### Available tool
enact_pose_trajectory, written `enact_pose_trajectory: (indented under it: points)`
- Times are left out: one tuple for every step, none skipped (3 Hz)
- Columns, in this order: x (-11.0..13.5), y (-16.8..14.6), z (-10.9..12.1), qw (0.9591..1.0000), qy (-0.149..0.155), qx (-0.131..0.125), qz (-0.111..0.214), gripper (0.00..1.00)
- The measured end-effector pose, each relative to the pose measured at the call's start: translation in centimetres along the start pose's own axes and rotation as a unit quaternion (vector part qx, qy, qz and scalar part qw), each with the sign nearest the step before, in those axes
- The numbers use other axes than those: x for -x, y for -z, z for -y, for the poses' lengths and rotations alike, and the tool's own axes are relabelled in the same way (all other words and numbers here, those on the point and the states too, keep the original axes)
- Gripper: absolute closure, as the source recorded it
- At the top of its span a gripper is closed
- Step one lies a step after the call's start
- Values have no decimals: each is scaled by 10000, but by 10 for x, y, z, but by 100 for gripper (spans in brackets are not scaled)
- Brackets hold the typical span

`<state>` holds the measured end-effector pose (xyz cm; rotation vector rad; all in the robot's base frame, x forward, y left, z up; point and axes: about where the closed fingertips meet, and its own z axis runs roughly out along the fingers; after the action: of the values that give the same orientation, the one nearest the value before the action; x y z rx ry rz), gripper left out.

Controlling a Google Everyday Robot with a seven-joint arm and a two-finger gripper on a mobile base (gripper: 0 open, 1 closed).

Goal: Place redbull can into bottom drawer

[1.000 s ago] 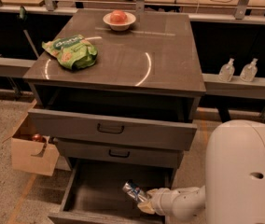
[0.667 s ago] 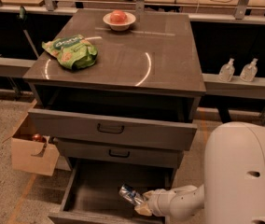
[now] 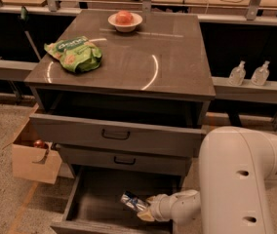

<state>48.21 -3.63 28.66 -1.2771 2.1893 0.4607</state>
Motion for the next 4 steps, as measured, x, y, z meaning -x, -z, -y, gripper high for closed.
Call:
enact_pose_trajectory:
  points:
    - [1,-18,12,9998,155,-64,-55,100]
    - [-5,-41,21,9994,292,-105,-151,100]
    - [-13,-69,21,9988,411,-25,-281,84]
    - [-10,-92,16,9980,542,87,-310,62]
